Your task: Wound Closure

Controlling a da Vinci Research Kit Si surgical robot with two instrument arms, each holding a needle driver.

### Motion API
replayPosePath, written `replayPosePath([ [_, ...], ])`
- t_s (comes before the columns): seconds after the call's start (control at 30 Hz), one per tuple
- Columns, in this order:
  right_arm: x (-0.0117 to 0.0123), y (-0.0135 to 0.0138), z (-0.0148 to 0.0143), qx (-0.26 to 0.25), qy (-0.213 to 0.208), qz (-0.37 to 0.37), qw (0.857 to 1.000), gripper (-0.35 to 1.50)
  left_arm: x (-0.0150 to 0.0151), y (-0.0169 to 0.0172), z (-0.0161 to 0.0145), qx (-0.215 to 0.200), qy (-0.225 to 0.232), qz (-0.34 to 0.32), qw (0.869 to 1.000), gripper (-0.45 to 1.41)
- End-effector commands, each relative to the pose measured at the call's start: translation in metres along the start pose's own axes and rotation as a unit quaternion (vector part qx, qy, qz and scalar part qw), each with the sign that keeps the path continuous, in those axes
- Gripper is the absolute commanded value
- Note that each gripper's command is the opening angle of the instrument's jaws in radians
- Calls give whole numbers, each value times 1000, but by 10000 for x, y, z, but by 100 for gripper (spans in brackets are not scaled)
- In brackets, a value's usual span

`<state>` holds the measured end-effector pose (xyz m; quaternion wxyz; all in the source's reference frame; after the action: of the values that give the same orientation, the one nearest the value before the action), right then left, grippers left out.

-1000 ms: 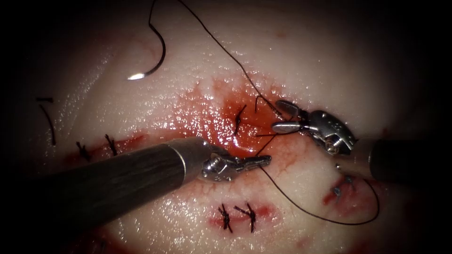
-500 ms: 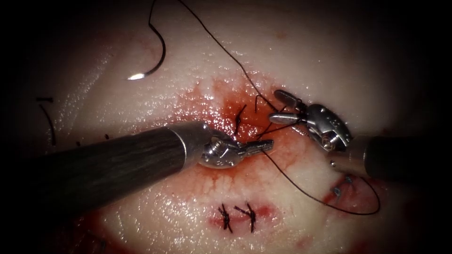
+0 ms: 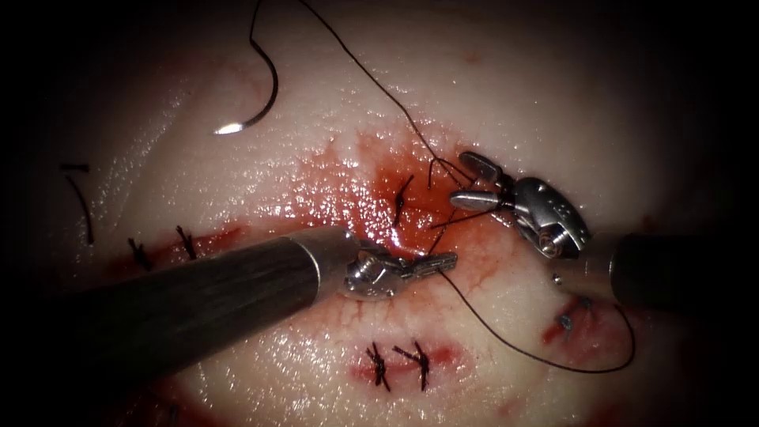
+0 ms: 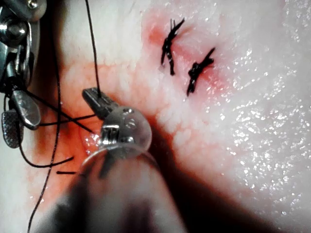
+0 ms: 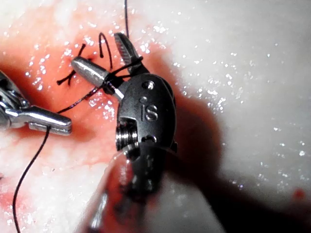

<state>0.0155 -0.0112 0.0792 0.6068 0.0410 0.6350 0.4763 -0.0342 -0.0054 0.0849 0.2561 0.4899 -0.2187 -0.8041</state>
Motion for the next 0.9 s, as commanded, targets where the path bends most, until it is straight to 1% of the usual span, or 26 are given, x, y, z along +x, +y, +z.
replayPosePath([
  [0.03,-8,-3,7,1,0,0,1000,113,-2,0,6,0,1,0,1000,-45],
  [0.1,-8,-3,7,1,-2,0,1000,113,-1,-1,5,0,2,-1,1000,-45],
  [0.37,0,-13,12,0,17,-5,1000,113,5,-14,-3,-1,4,-7,1000,-45],
  [0.47,3,-17,14,1,17,-18,1000,103,5,-15,-4,-1,5,-8,1000,-45],
  [0.57,1,-18,16,0,18,-27,999,99,5,-15,-4,-1,5,-8,1000,-45],
  [0.6,-1,-17,16,1,12,-32,999,96,5,-15,-4,-1,5,-8,1000,-45],
  [0.73,-2,-8,15,-5,7,-36,999,94,6,-15,-4,-1,4,-8,1000,-45],
  [0.77,-1,-8,15,-5,8,-36,999,89,6,-15,-4,-1,4,-8,1000,-45],
  [0.8,-1,-8,15,-5,8,-36,999,89,6,-15,-4,-1,4,-8,1000,-45],
  [0.87,2,-10,15,-7,18,-33,999,66,7,-15,-4,-1,4,-8,1000,-45],
  [0.9,3,-10,15,-7,19,-33,999,62,7,-15,-4,-1,4,-8,1000,-45],
])
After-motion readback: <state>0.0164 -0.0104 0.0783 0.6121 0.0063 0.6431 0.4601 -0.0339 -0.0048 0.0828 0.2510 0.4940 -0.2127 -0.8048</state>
